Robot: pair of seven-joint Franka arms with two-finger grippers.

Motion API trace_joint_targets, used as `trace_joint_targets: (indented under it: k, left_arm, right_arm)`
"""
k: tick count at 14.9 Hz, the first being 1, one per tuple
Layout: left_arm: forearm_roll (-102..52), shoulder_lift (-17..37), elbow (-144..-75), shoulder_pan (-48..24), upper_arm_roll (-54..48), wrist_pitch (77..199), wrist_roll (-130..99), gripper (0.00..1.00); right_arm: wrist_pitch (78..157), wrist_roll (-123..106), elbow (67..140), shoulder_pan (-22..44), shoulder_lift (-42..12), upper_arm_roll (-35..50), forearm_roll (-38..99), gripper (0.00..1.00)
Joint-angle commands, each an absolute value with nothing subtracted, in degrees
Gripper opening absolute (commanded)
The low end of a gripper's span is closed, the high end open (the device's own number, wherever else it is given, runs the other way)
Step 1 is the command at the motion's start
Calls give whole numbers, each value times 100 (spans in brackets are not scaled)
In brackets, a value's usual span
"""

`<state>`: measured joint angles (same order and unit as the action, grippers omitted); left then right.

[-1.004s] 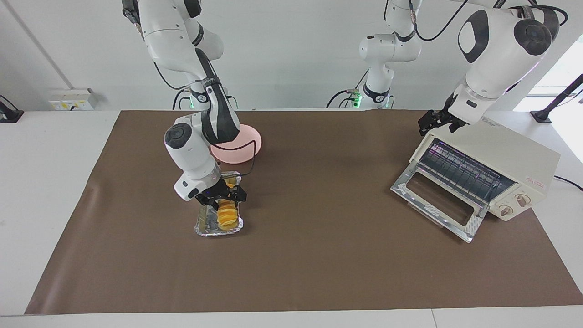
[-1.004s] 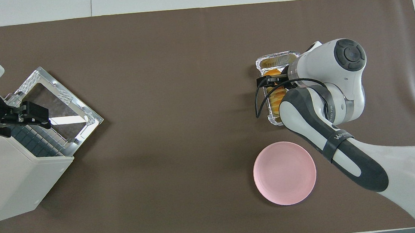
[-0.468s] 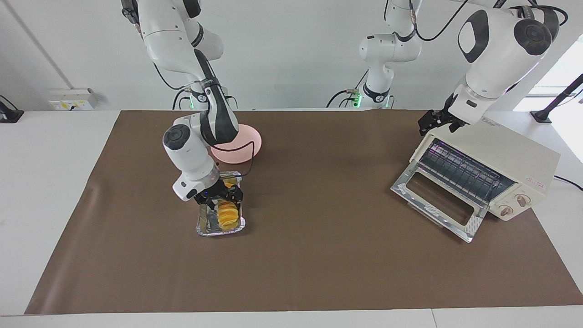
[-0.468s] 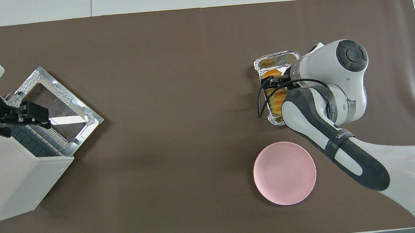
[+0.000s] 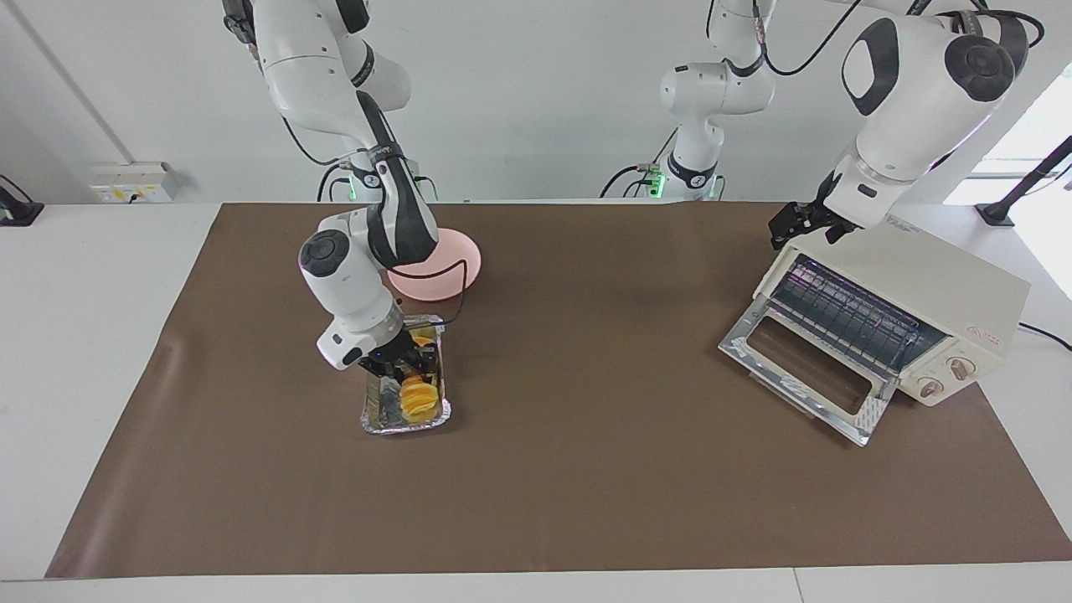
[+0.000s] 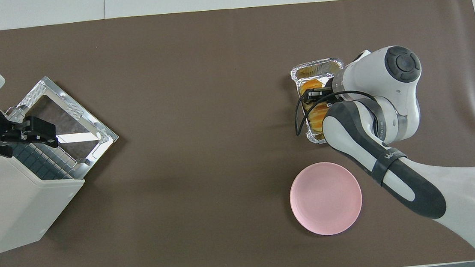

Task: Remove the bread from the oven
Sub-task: 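Carry the bread rolls with the right gripper onto the pink plate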

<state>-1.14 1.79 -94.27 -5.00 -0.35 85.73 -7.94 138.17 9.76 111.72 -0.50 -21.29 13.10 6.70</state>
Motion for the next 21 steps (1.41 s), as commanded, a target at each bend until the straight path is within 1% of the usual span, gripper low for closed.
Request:
trace_joint_targets:
  k: [1, 3, 5, 8, 10, 11, 13, 16, 21]
  left_arm:
    - [-17, 9, -9615, -483, -44, 8684, -782, 100]
    - [-9, 9, -9615, -483, -44, 8684, -782, 100]
    - [-9, 9, -9615, -483, -44, 8684, -782, 100]
    - [-17, 9, -9615, -483, -44, 8684, -782, 100]
    - [-9, 9, -9615, -483, -44, 8684, -782, 100]
    - [-9, 9, -9615, -483, -44, 8684, -782, 100]
    - [-9, 9, -9615, -483, -44, 8684, -782, 100]
    - [-9, 9, -9615, -483, -44, 8684, -782, 100]
    - [-17, 9, -9615, -483, -44, 8684, -782, 100]
  right_arm:
    - [13545, 984, 11102, -149, -1969, 1362, 580, 0]
    - [12941, 984, 10707, -149, -1855, 1354, 589, 0]
    - [12299, 1002, 10442, -167, -1549, 1345, 589, 0]
    - [11140, 1055, 10590, -228, -785, 1353, 589, 0]
    - [10400, 1116, 10923, -202, -371, 1362, 667, 0]
    - [10250, 1177, 11247, -159, -186, 1362, 720, 0]
    - [10423, 1187, 12055, -62, 192, 1371, 948, 0]
    - [11002, 1187, 12961, 131, 596, 1380, 975, 0]
    - [11881, 1739, 13947, 825, 1028, 1380, 1037, 0]
